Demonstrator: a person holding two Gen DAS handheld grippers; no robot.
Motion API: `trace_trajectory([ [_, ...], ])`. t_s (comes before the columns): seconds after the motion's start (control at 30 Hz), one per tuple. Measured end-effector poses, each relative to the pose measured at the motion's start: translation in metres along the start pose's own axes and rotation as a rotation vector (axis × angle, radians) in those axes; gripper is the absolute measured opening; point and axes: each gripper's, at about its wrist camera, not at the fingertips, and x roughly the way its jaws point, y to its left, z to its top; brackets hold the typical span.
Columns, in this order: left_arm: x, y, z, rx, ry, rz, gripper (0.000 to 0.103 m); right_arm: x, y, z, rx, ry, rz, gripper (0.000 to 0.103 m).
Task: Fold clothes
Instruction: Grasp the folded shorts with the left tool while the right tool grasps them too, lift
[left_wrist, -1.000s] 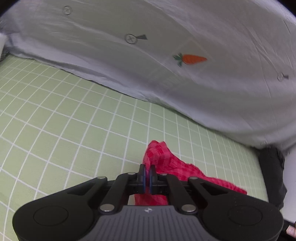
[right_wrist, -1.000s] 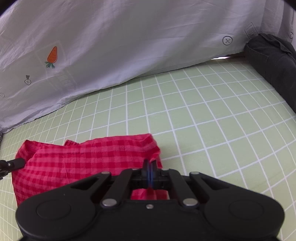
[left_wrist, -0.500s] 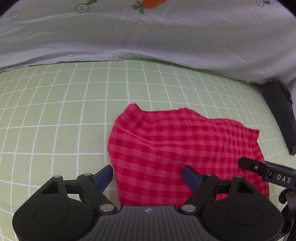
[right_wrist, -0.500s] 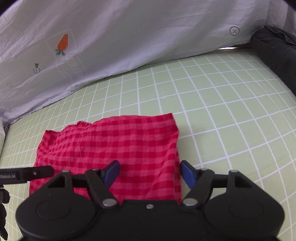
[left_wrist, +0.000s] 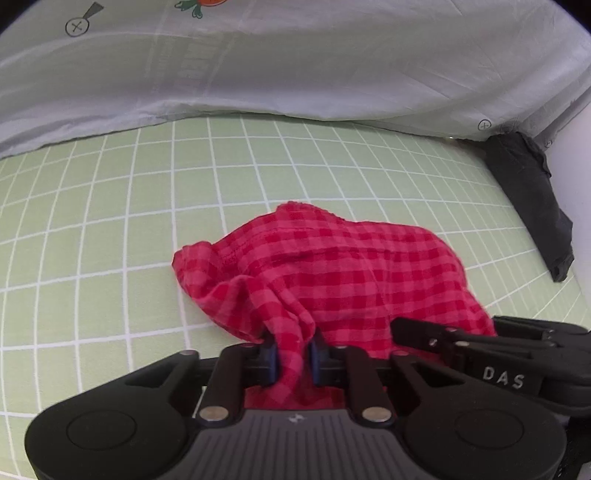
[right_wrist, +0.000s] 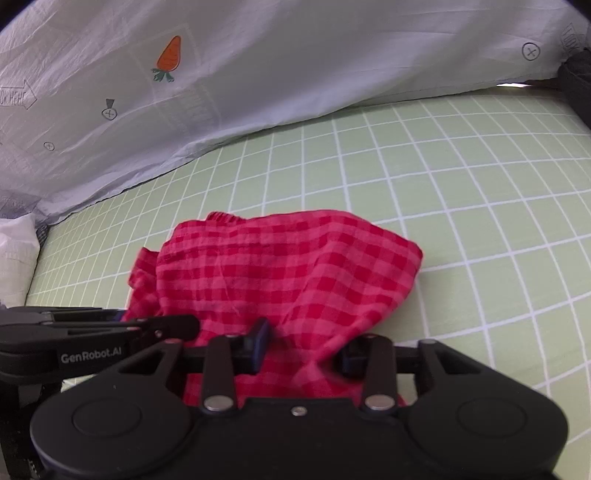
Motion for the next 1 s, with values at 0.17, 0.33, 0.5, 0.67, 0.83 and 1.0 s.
trace_trajectory([
  [0.17,-0.022,-0.018,-0.01,0.003,-0.035,-0.045,0.008,-0.014,0.02,-0.008,0.003,0.004,0.067,0.01],
  [0.33,-0.057,-0.025,-0.032,-0.043,-0.062,-0.077,0.009,-0.048,0.031,-0.031,0.02,-0.016,0.071,0.009],
  [0.5,-0.089,-0.042,-0.064,-0.016,-0.065,-0.086,0.009,-0.09,0.046,-0.066,0.021,-0.053,0.039,0.009],
  [0.67,-0.112,-0.061,-0.095,0.01,-0.052,-0.129,0.009,-0.124,0.046,-0.101,0.046,-0.061,-0.006,0.009],
  [0.83,-0.111,-0.092,-0.111,0.047,-0.04,-0.171,0.009,-0.157,0.033,-0.129,0.081,-0.065,-0.071,0.01],
  [1.0,-0.108,-0.124,-0.126,0.086,-0.03,-0.21,0.009,-0.183,0.009,-0.147,0.099,-0.086,-0.13,0.01],
])
